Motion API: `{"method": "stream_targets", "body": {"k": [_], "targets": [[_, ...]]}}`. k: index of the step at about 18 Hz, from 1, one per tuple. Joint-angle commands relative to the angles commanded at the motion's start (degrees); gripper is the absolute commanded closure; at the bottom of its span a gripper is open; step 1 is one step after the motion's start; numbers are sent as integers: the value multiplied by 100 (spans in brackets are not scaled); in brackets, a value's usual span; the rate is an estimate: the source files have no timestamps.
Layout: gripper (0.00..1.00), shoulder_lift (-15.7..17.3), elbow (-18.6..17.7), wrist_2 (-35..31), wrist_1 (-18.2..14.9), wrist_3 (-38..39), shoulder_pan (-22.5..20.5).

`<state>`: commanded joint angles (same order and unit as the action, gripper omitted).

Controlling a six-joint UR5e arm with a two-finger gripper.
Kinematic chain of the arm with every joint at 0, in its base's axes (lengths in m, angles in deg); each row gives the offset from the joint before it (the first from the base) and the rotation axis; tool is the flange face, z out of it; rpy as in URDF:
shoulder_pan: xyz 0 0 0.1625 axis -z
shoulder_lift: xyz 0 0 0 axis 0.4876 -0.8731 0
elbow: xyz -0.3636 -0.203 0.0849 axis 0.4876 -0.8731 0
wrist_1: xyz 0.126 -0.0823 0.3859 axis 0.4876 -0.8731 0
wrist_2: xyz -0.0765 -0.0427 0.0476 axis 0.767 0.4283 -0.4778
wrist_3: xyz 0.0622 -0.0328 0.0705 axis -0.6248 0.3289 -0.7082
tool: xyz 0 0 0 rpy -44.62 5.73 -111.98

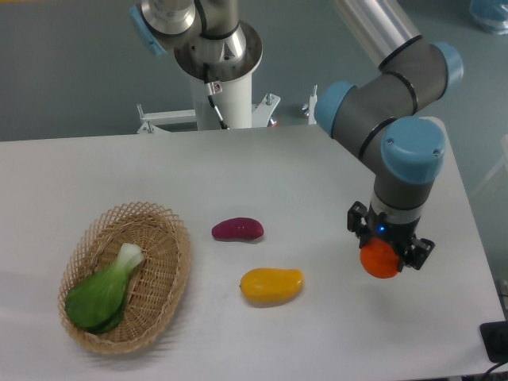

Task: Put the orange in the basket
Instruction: 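Lift the held orange with the gripper and start moving toward the basket, then carry the orange over the yellow fruit and lower it into the basket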

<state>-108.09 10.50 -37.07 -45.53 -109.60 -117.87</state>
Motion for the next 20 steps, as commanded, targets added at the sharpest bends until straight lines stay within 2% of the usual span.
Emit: {"method": "stream_targets", "body": {"k": [4, 7, 12, 14, 17, 20], "targets": [[47, -9, -53, 9, 26, 571, 403], [47, -26, -167, -44, 70, 713, 747], [47, 88, -526, 0, 97, 896, 1396], [47, 114, -641, 0, 228, 1099, 1678], [46, 105, -782, -17, 754, 1511, 2152], [46, 202, -747, -9, 913, 1775, 2469]]}}
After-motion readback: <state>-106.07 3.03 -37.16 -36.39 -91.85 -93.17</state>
